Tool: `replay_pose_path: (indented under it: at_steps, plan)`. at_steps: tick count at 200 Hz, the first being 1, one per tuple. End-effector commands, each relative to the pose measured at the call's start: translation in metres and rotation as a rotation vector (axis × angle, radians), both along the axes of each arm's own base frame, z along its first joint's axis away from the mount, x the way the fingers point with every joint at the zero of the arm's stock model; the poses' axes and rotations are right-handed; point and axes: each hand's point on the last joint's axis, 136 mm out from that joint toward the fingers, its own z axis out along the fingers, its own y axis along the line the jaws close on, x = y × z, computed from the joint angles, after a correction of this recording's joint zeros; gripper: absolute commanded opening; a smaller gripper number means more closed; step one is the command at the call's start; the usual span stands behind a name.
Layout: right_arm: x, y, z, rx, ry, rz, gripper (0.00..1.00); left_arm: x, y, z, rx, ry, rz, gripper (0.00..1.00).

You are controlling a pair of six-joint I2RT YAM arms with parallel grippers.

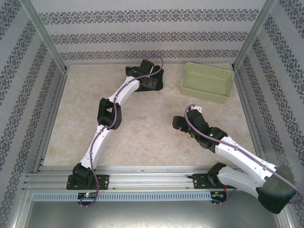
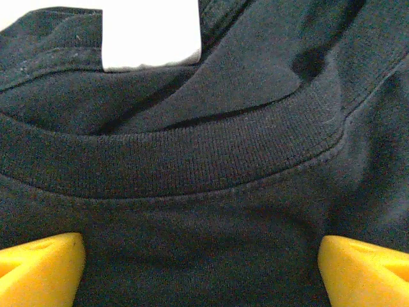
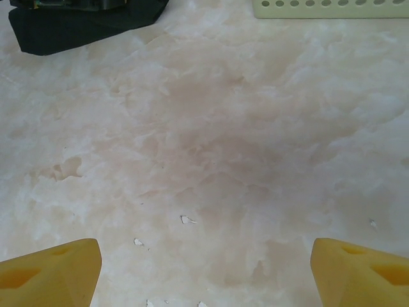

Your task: Fold the inside-out t-shirt

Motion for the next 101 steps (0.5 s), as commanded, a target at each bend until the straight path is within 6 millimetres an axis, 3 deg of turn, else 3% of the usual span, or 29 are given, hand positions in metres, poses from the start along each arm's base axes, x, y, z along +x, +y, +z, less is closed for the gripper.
replay_pose_path:
  at_steps: [1, 25, 55, 79, 101]
  plan:
    - [-0.006, -0.011, -0.003, -0.003, 0.021, -0.038, 0.85, 0.013, -0.02, -0.009, -0.113, -0.027, -0.003, 0.93]
    - [-0.01, -0.016, 0.002, -0.007, 0.014, -0.046, 0.85, 0.018, -0.022, -0.017, -0.12, -0.041, -0.011, 0.93]
    - [-0.013, -0.021, 0.006, 0.002, -0.003, -0.063, 0.85, 0.007, -0.003, -0.025, -0.028, 0.012, -0.013, 0.92]
    - [-0.013, -0.02, 0.007, 0.017, -0.009, -0.063, 0.85, -0.001, 0.023, -0.03, 0.054, 0.065, -0.008, 0.92]
    - [-0.013, -0.018, 0.006, 0.025, -0.005, -0.057, 0.85, -0.005, 0.064, -0.031, 0.14, 0.107, 0.033, 0.93]
